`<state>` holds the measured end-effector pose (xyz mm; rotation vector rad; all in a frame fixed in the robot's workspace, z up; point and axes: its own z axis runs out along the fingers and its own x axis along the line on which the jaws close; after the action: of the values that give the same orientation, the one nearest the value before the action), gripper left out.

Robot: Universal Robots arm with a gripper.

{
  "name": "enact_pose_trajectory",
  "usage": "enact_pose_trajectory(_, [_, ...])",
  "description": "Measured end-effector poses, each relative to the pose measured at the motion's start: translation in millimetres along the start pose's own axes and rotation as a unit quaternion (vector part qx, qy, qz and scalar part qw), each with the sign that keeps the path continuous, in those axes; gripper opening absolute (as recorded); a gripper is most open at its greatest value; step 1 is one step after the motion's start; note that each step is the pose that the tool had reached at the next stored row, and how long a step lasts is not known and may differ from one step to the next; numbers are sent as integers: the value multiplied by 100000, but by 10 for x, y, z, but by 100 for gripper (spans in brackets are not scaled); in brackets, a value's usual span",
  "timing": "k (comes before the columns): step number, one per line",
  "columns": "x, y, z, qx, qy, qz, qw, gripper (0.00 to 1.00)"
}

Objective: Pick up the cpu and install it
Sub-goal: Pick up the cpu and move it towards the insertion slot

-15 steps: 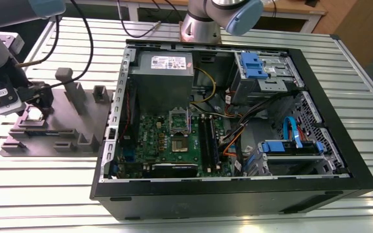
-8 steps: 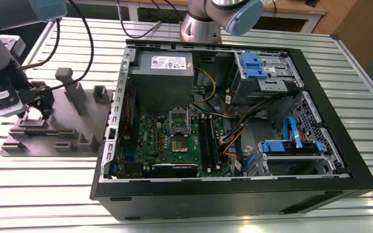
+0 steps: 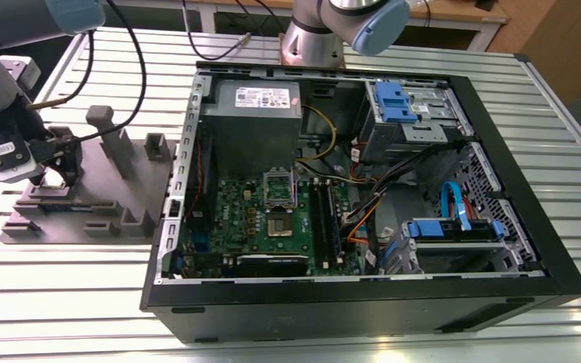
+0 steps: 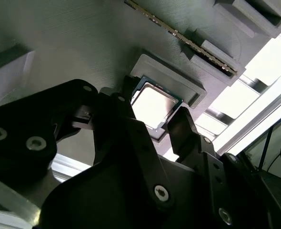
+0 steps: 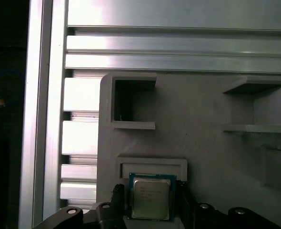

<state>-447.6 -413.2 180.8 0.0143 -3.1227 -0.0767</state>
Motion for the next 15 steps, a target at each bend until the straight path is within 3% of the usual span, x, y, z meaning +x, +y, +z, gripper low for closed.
enact_pose_trajectory(15, [1,2,-13,-2,-2,-13,100000,56])
